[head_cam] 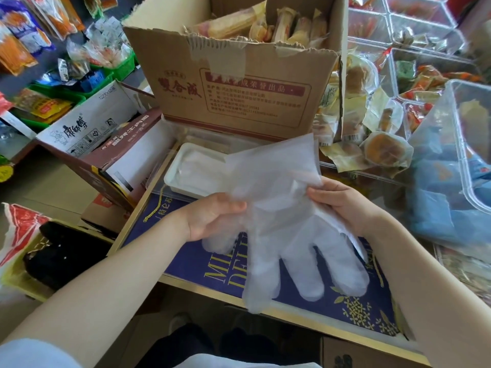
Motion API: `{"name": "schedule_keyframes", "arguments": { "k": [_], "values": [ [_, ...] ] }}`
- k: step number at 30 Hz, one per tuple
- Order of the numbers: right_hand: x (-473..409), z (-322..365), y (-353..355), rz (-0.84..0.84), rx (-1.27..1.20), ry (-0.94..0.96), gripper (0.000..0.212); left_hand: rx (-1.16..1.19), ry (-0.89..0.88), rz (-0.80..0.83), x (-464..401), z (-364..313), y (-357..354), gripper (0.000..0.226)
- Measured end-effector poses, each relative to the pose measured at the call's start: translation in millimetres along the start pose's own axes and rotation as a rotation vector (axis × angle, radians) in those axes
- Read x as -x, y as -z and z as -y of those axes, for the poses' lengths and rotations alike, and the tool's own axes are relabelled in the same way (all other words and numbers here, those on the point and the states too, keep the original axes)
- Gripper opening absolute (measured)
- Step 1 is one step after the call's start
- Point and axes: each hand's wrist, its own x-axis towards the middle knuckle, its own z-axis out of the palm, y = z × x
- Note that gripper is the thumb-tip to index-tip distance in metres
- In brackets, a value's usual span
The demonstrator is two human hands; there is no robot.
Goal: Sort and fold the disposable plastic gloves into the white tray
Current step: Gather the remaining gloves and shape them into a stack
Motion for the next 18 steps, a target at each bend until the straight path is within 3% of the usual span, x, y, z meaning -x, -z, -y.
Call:
{"name": "schedule_keyframes", "arguments": {
  "k": [3, 7, 10, 12, 15, 18],
  "values": [
    [-2.3, -2.7, 8.9, -0.085, 0.091, -0.041, 0.033, -0.174, -0.074, -0.237, 2.2, -2.8, -9.4, 0.014],
    [-4.5, -3.1, 10.2, -0.114, 0.185, -0.085, 0.026, -0.379, -0.243, -0.417, 6.6, -14.5, -13.5, 0.019],
    [-6.9, -2.2, 7.1, -0.062, 0.132, -0.026, 0.04, -0.424, -0.407, -0.575, 8.2, -23.5, -14.0, 0.016],
    [-11.0, -2.0, 5.5, -0.062, 0.105, 0.029, 0.04, -0.283, -0.417, -0.519, 12.4, -29.5, -13.4, 0.013],
    [-15.9, -2.5, -0.4, -0.072, 0.069, 0.055, 0.026, -0.205, -0.301, -0.362, 18.7, -31.7, -10.6, 0.036],
    [-19.2, -3.5, -2.9, -0.041, 0.067, 0.038, 0.049, -0.284, -0.31, -0.407, 21.7, -30.2, -11.5, 0.036]
  ]
}}
